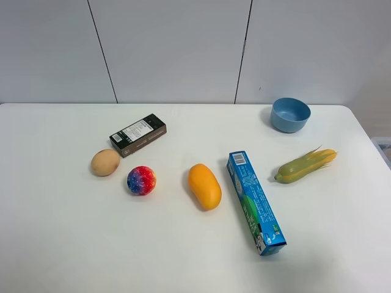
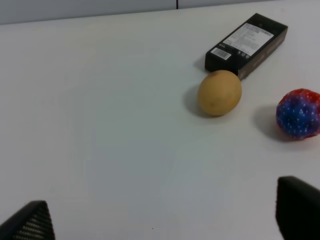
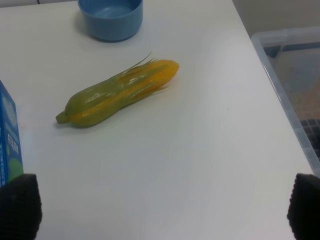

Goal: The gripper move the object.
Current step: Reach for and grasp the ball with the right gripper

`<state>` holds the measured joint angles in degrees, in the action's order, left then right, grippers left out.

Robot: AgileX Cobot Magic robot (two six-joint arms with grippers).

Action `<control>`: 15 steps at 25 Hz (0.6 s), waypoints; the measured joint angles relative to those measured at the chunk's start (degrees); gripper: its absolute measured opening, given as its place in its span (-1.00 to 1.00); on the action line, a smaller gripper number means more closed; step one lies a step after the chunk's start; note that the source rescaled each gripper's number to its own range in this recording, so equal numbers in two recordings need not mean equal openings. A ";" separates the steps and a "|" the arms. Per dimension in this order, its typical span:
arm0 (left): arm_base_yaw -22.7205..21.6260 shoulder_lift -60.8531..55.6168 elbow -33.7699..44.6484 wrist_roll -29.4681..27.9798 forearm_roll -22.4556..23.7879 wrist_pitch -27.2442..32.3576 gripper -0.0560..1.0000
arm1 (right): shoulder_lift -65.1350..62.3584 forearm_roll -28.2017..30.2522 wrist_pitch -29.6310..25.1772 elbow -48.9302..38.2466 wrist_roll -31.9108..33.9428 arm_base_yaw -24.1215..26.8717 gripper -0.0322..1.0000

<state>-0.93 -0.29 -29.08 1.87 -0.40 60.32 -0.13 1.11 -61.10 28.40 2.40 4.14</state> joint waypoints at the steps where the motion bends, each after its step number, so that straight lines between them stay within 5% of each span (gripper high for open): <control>1: 0.00 0.00 0.00 0.00 0.00 0.00 1.00 | 0.00 0.00 0.00 0.00 0.00 0.00 0.98; 15: 0.00 0.00 0.00 0.00 0.00 0.00 1.00 | 0.00 -0.06 0.00 0.00 0.00 0.00 0.98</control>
<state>-0.93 -0.29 -29.08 1.87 -0.40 60.32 -0.13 1.05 -61.10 28.40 2.40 4.14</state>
